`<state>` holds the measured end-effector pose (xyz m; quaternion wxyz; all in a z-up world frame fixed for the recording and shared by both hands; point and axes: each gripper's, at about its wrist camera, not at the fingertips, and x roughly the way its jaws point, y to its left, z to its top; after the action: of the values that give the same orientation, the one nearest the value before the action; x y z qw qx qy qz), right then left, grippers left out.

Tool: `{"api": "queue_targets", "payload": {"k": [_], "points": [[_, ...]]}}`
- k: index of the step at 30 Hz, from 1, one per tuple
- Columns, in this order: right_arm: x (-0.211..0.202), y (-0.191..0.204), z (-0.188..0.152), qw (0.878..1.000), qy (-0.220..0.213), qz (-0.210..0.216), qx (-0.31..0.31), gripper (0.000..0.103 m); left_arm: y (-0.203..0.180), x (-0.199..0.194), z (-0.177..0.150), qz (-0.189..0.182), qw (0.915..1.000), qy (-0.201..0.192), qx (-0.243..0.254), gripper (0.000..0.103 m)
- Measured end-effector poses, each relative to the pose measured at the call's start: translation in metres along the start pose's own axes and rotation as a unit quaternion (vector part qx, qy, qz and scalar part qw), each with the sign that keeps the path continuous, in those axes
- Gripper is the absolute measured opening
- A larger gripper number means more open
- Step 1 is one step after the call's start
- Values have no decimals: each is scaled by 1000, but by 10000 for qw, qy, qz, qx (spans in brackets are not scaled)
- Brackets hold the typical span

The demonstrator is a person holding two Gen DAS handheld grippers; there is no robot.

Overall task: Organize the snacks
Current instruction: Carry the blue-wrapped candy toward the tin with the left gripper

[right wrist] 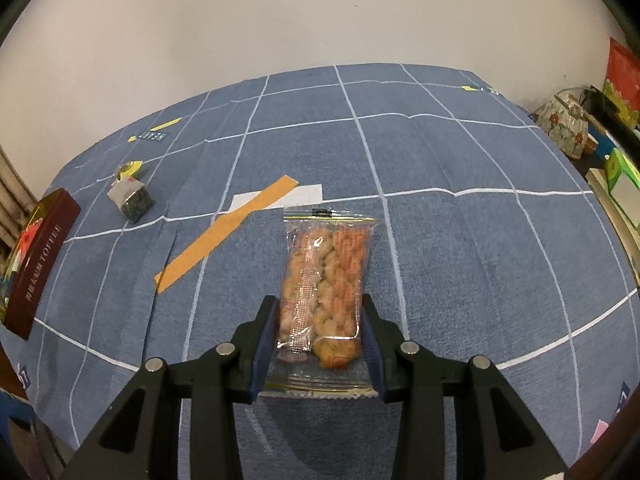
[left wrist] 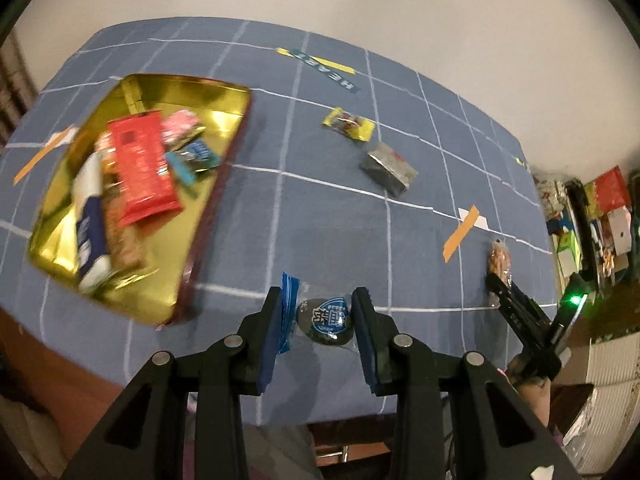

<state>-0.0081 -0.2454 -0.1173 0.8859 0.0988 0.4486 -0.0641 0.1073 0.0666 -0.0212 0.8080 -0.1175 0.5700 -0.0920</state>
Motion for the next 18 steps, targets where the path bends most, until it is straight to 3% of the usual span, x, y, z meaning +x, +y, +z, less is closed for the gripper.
{"api": "queue_targets", "payload": {"k": [10,18], "points": [[-1,4,-2,9998,-20,-136,-167,40,65,-56,-20,234,9970,-413,-606,31],[-2,5,-4,9996,-42,-172,-229,40,103,-65,-17,517,9931,-530,-905,31]]}}
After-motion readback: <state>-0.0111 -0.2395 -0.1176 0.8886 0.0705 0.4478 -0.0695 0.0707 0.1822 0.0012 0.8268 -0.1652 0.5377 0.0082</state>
